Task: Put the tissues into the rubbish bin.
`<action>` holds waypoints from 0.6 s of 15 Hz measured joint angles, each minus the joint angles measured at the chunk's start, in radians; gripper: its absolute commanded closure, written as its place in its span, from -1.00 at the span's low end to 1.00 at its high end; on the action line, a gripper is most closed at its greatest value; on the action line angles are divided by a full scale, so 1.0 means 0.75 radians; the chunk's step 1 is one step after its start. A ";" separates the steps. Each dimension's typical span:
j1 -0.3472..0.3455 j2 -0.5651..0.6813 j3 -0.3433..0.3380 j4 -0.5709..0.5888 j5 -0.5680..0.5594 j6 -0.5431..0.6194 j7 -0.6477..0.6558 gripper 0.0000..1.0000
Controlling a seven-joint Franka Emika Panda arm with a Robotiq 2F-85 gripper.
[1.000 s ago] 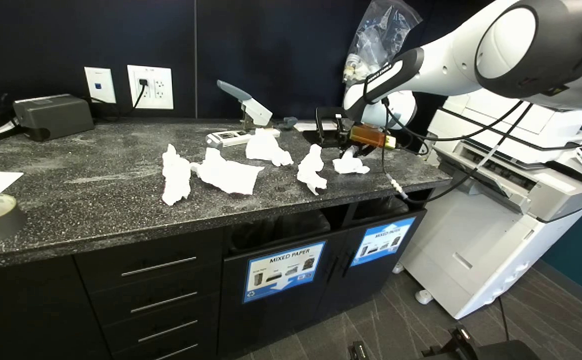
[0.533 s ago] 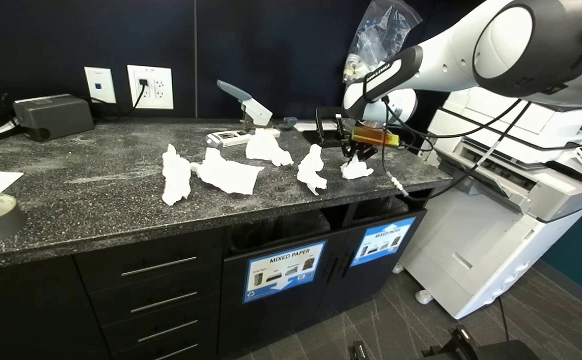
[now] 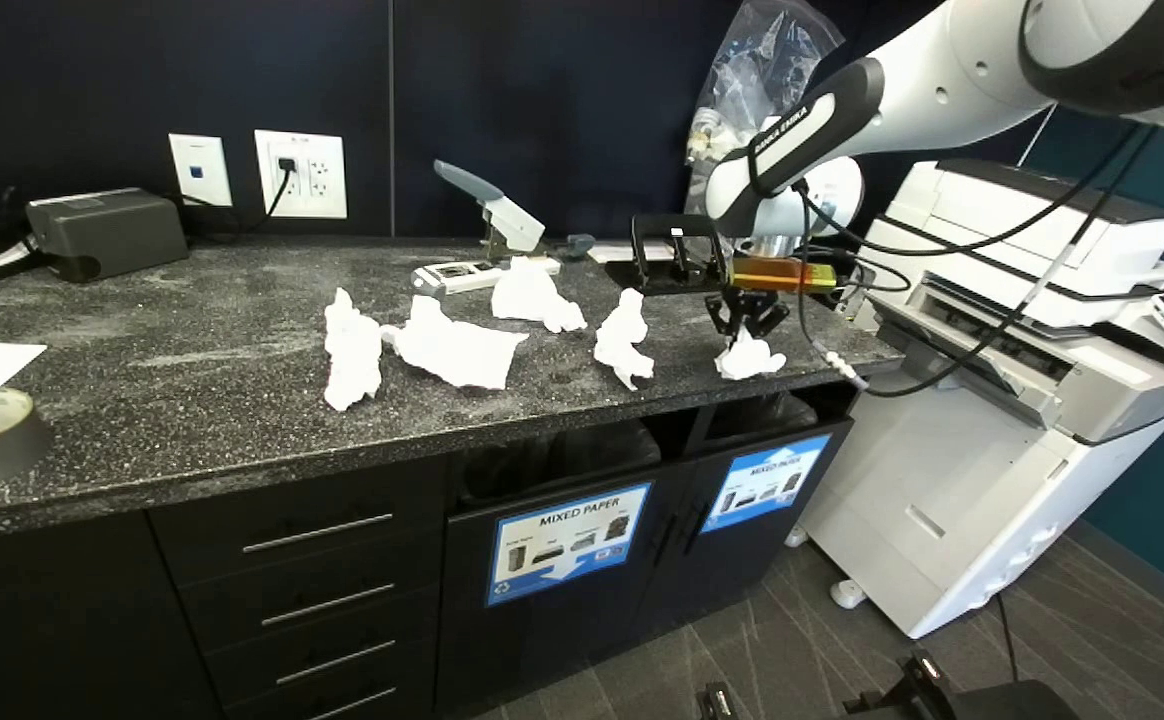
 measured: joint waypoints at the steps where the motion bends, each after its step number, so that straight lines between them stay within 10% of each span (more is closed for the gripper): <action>1: 0.004 -0.045 -0.001 -0.070 -0.014 -0.001 0.004 0.92; 9: -0.006 -0.374 0.025 -0.645 -0.008 0.195 -0.047 0.94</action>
